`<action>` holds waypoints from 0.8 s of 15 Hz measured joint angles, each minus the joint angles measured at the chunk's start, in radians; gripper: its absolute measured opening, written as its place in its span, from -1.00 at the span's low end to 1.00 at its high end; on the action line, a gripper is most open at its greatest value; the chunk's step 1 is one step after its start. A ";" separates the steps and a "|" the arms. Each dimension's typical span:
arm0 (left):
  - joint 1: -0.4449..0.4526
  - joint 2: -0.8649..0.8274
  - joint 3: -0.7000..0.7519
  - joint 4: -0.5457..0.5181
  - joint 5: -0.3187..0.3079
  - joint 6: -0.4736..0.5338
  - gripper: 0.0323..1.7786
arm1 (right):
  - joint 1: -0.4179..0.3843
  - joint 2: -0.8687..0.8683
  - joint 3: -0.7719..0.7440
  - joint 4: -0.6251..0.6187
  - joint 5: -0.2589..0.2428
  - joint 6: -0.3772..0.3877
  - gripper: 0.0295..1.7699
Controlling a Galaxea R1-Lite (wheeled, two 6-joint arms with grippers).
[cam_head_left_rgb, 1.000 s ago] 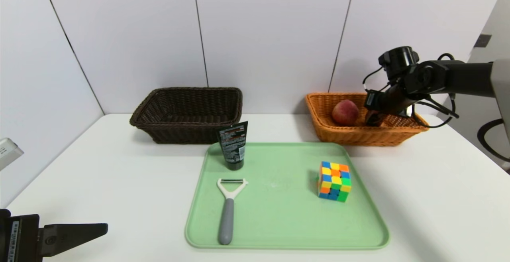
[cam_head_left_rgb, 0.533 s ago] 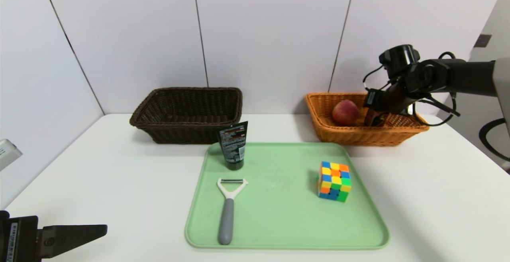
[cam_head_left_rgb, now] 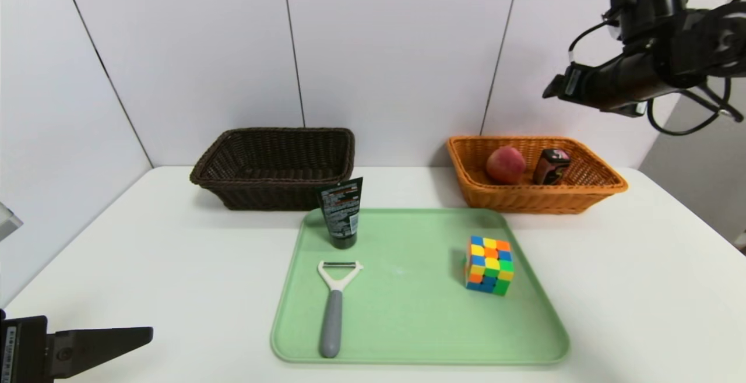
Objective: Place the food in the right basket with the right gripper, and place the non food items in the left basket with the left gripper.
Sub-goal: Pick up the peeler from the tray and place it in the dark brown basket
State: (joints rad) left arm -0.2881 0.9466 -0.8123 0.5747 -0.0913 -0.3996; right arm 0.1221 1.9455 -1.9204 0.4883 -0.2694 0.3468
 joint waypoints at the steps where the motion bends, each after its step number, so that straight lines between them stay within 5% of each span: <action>1: 0.000 -0.009 0.000 0.003 0.000 0.002 0.90 | 0.020 -0.048 0.014 0.035 0.002 0.001 0.79; 4: 0.001 -0.038 0.006 0.004 0.028 0.031 0.90 | 0.124 -0.183 0.057 0.258 0.017 0.029 0.84; 8: 0.002 -0.097 0.019 0.000 0.033 0.090 0.90 | 0.257 -0.291 0.075 0.553 0.096 0.151 0.88; 12: 0.001 -0.125 0.045 0.007 0.027 0.090 0.90 | 0.357 -0.353 0.089 0.668 0.170 0.192 0.90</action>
State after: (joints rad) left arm -0.2870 0.8215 -0.7672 0.5821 -0.0643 -0.3098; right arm 0.4796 1.5928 -1.8315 1.1560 -0.0994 0.5387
